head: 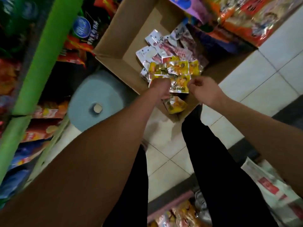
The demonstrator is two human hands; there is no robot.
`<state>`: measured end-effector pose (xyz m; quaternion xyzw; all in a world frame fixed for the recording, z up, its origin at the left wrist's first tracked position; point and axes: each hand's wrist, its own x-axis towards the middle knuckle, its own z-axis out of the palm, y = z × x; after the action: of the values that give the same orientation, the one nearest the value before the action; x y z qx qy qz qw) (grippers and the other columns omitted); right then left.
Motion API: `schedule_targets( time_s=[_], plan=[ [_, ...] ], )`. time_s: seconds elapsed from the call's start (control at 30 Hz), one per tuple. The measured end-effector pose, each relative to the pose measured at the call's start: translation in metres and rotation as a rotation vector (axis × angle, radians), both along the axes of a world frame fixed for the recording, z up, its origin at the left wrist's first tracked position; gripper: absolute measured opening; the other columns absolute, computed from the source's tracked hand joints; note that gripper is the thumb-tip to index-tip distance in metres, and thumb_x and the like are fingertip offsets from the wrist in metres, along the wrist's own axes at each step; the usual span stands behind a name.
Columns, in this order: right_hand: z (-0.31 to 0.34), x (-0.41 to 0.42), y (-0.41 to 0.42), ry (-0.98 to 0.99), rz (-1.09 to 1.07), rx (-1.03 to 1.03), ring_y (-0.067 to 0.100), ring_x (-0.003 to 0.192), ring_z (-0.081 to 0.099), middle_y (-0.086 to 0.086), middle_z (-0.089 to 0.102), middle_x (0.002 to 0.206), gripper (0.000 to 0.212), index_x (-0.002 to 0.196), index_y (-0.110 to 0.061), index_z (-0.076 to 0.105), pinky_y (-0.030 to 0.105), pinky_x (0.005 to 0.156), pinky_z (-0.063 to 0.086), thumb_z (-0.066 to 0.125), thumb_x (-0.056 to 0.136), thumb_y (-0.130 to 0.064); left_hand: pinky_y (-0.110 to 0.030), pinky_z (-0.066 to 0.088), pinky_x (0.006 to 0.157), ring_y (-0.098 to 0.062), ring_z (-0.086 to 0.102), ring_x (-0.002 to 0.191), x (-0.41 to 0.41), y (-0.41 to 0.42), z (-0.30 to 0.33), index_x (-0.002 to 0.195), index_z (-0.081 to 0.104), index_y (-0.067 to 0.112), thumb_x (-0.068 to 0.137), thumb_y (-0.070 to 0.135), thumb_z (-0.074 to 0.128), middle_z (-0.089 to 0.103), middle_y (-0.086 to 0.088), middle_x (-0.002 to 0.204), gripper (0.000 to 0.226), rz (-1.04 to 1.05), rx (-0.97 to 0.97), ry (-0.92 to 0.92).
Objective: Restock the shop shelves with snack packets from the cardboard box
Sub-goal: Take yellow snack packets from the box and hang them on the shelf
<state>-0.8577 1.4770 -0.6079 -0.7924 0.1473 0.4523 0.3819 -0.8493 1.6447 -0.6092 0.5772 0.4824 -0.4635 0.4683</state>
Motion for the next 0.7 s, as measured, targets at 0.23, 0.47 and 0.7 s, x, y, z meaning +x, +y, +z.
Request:
schedule_targets(
  time_s=[0.23,0.47,0.7],
  plan=[
    [-0.11,0.034,0.031,-0.361,0.746,-0.212,0.036,0.143,0.031,0.017,0.037,0.153,0.071,0.151,-0.019,0.033,0.052,0.116,0.024,0.061,0.091,-0.046,-0.043,0.047,0.108,-0.032,0.058,0.123,-0.018,-0.031,-0.081,0.133,0.06,0.012,0.104,0.043,0.04,0.062,-0.012,0.133,0.046,0.231,-0.089,0.119],
    [-0.17,0.049,0.032,-0.039,0.776,-0.276,0.042,0.139,0.039,0.019,0.042,0.152,0.098,0.154,-0.025,0.018,0.057,0.114,0.031,0.057,0.081,-0.076,-0.027,0.057,0.064,-0.024,0.073,0.076,-0.03,-0.035,-0.122,0.112,0.07,0.013,0.104,0.039,0.042,0.076,-0.007,0.089,0.039,0.563,-0.125,0.105],
    [-0.173,0.054,-0.002,0.316,0.366,-0.141,0.026,0.106,0.065,0.009,0.065,0.13,0.069,0.136,-0.008,0.056,0.038,0.097,0.052,0.077,0.082,-0.045,-0.021,0.042,0.049,-0.014,0.056,0.074,-0.034,-0.03,-0.146,0.113,0.065,0.023,0.088,0.056,0.064,0.066,-0.001,0.11,0.042,0.586,-0.056,0.161]
  ],
)
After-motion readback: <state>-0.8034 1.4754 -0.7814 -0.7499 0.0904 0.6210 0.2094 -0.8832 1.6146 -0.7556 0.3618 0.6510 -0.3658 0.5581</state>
